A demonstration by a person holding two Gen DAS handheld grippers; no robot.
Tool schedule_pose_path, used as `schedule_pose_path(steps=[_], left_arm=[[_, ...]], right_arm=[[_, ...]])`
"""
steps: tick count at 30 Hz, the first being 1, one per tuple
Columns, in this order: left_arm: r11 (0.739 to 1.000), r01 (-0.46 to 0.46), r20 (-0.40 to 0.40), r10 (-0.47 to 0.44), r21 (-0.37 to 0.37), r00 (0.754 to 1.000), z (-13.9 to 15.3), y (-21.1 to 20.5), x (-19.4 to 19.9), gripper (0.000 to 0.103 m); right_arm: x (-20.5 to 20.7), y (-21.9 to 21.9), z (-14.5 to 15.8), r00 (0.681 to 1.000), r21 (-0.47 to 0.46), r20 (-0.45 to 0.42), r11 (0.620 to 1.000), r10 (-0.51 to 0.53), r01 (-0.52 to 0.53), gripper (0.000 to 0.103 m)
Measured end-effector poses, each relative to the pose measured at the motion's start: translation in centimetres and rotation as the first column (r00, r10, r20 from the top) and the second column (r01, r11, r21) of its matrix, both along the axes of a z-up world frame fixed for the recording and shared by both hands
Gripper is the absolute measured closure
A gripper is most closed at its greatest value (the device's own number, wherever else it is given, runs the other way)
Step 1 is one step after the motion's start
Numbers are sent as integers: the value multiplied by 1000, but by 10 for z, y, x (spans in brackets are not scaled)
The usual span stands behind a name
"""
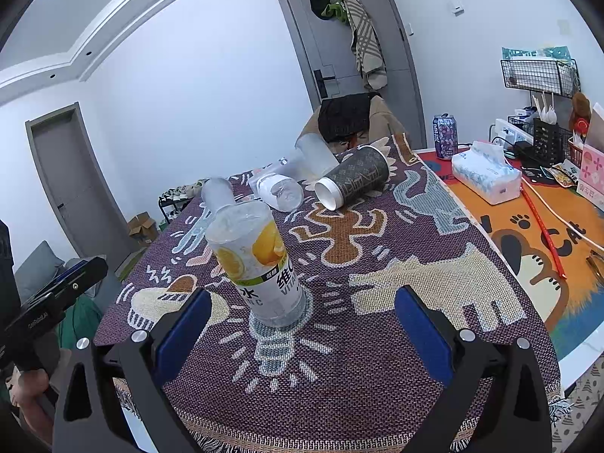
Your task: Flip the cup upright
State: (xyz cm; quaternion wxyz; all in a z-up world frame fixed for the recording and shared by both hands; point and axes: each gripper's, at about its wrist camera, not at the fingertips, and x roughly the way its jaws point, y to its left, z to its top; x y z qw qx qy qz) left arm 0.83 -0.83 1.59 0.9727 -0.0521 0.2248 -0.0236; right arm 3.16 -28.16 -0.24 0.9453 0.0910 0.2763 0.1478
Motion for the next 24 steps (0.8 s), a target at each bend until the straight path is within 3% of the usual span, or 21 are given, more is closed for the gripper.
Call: schedule_pose_path(steps=[24], left_arm=[[1000,0,14,0,-1,1000,1,-4,-8,6]], right_arm=[[1,4,-6,999,-12,-31,1000,24,-24,8]])
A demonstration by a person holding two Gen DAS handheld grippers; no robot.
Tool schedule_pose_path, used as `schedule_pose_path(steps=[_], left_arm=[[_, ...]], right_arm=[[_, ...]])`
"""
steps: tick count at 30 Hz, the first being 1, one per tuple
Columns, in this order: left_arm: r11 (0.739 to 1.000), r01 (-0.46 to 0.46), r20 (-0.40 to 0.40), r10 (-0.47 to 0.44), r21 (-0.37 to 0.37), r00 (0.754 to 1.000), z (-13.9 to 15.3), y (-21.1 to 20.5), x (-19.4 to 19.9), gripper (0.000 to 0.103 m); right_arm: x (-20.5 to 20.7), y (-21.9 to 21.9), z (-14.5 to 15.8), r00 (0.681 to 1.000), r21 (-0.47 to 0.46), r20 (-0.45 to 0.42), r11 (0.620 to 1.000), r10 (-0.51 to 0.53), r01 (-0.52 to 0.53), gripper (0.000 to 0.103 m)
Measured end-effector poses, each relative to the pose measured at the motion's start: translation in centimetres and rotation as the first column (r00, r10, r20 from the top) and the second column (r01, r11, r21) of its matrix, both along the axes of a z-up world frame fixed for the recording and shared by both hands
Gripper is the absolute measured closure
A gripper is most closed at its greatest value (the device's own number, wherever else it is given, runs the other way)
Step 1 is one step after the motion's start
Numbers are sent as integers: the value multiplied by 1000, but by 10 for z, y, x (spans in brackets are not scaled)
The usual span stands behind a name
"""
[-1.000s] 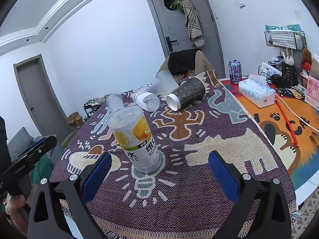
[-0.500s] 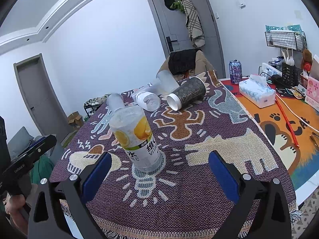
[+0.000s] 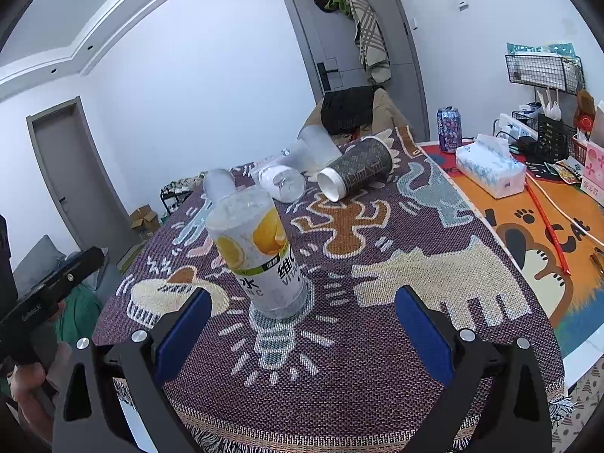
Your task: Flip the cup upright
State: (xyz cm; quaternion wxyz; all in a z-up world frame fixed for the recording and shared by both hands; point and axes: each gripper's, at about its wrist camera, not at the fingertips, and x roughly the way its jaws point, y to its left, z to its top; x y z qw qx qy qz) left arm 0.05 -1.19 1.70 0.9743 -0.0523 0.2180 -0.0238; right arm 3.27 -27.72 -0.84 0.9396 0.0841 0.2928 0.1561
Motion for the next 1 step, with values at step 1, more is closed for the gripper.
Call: schedule_pose_path(steps=[1], left_arm=[[1000,-1,-1,1,-4,1000,-1,1,0,6]], right_arm=[[3,2,-2,1000,-5,-11,1000,8,-8,8]])
